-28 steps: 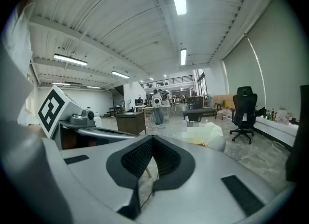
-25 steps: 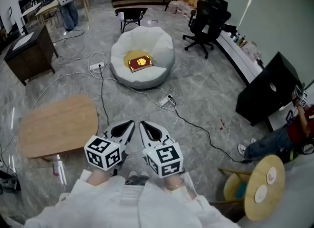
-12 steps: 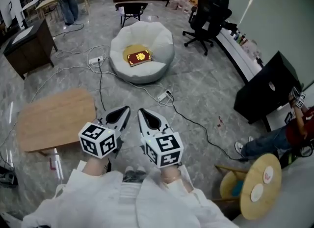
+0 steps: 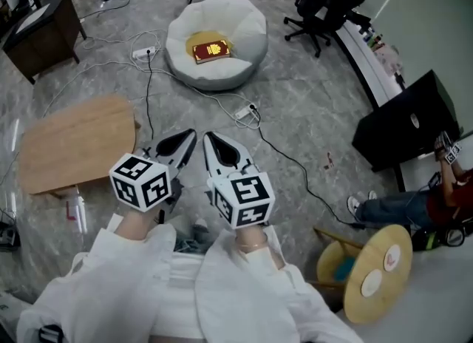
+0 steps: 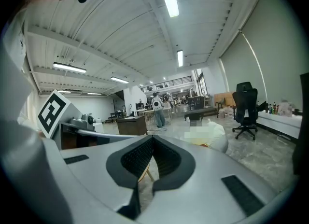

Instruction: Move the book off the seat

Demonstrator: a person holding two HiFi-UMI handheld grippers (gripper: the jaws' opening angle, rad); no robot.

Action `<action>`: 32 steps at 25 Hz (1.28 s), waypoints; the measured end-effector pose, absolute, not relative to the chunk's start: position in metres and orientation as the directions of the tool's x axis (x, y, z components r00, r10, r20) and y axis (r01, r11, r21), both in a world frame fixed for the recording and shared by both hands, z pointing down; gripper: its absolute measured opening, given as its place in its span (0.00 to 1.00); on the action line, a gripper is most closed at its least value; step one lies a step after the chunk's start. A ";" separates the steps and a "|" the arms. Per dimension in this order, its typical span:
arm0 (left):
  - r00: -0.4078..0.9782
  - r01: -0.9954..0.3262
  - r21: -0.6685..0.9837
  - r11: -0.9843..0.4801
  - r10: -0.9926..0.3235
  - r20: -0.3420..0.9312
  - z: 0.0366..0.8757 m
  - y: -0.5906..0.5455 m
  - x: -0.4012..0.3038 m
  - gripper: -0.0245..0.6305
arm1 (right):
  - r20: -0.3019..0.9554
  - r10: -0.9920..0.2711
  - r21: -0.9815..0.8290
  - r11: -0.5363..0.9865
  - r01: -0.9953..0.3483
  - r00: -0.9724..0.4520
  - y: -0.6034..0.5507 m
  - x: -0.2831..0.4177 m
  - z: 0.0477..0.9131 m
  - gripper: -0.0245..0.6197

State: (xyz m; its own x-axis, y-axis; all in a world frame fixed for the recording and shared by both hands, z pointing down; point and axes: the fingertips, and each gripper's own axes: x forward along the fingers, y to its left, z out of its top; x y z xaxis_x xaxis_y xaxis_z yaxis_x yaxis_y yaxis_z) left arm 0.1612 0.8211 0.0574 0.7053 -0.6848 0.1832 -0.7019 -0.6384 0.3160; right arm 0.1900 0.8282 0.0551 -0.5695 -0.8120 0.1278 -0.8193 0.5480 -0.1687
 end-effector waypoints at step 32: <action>0.734 -0.677 0.285 -0.679 -0.649 0.198 0.054 0.443 0.105 0.04 | 0.121 -0.872 -0.187 0.448 -0.874 -0.473 0.450 0.158 0.044 0.05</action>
State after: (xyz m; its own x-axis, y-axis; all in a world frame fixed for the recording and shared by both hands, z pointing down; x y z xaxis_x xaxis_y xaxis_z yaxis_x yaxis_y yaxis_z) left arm 0.1051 0.4428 0.0536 0.7344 -0.6491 0.1983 -0.6768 -0.6787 0.2851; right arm 0.1580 0.4499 0.0444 -0.4735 -0.8725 0.1210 -0.8741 0.4484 -0.1869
